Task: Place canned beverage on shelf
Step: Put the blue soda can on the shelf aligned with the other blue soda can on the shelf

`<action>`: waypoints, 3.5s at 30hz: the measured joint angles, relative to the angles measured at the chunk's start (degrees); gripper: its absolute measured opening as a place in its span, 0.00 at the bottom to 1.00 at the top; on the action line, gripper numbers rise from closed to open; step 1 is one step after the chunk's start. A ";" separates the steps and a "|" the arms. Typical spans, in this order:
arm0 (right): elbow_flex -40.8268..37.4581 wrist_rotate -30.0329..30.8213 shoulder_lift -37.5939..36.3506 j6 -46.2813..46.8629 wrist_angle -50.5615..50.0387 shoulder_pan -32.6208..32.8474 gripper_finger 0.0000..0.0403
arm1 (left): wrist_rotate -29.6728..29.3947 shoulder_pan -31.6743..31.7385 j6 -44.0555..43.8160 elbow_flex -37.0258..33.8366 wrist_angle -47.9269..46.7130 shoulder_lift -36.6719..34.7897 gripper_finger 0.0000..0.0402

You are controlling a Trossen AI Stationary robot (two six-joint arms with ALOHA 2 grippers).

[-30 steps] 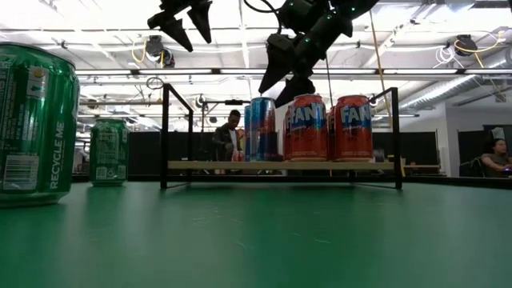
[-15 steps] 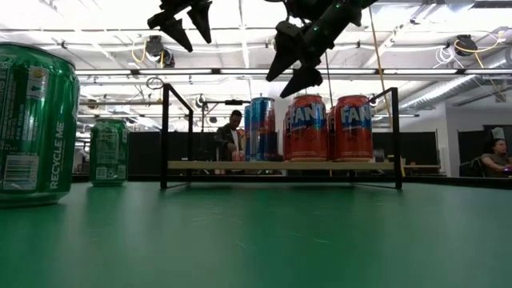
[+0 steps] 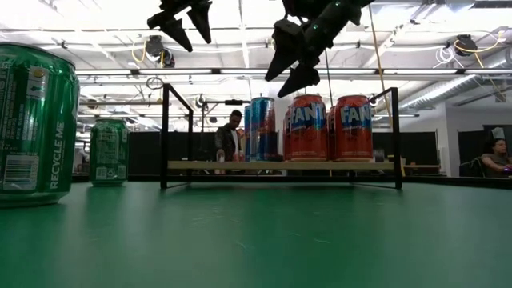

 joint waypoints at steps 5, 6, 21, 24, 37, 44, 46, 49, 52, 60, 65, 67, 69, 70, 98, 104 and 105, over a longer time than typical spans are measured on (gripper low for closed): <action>0.00 0.02 0.09 -0.22 -0.41 0.02 0.88 | -0.01 0.00 0.00 0.00 -0.02 0.00 0.77; 0.00 0.00 0.09 -0.18 -0.45 0.02 0.88 | -0.01 0.00 0.00 0.00 -0.02 0.00 0.77; 0.02 -0.02 1.92 -0.90 -0.41 1.16 0.88 | -0.34 0.00 0.00 0.00 -0.02 0.02 0.77; 0.02 -0.02 1.93 -0.85 -0.26 1.20 0.88 | -0.34 0.00 0.00 0.00 -0.04 0.02 0.77; 0.02 -0.02 2.79 -1.79 1.06 1.14 0.88 | -0.49 0.00 0.04 0.00 -0.06 0.02 0.77; 0.02 0.06 2.90 -1.94 1.31 1.03 0.88 | -0.51 0.00 0.02 0.00 -0.07 0.02 0.77; 0.02 0.09 2.89 -2.11 1.31 1.01 0.88 | -0.51 0.00 0.04 0.00 -0.07 0.02 0.77; 0.02 0.16 2.90 -2.36 1.76 1.01 0.88 | -0.51 0.00 0.04 0.00 -0.07 0.02 0.77; 0.02 0.20 2.89 -2.38 2.99 1.00 0.88 | -0.51 0.00 0.04 0.00 -0.07 0.02 0.77; 0.00 0.24 2.89 -2.34 4.06 0.53 0.88 | -0.51 0.00 0.04 0.00 -0.07 0.02 0.77; 0.00 0.24 2.89 -2.62 4.47 -0.43 0.88 | -0.51 0.00 0.02 -0.02 -0.07 0.02 0.77; 0.00 0.24 2.89 -2.62 4.46 -0.69 0.88 | -0.51 0.00 0.02 -0.02 -0.07 0.02 0.77; 0.00 0.22 2.89 -2.40 4.36 -0.84 0.88 | -0.51 0.00 0.02 -0.02 -0.09 0.02 0.77; 0.00 0.20 2.89 -2.34 4.20 -0.85 0.88 | -0.51 0.00 0.02 -0.02 -0.09 0.02 0.77; 0.00 -0.04 2.89 -1.79 4.28 0.63 0.88 | -0.49 0.00 0.07 -0.02 -0.09 0.02 0.77; 0.00 -0.51 3.41 -2.14 4.71 0.63 0.88 | -0.49 -0.02 0.07 -0.02 -0.09 0.02 0.77; 0.00 -0.98 3.59 -2.23 4.66 0.65 0.88 | -0.49 -0.04 0.07 -0.02 -0.07 0.02 0.77</action>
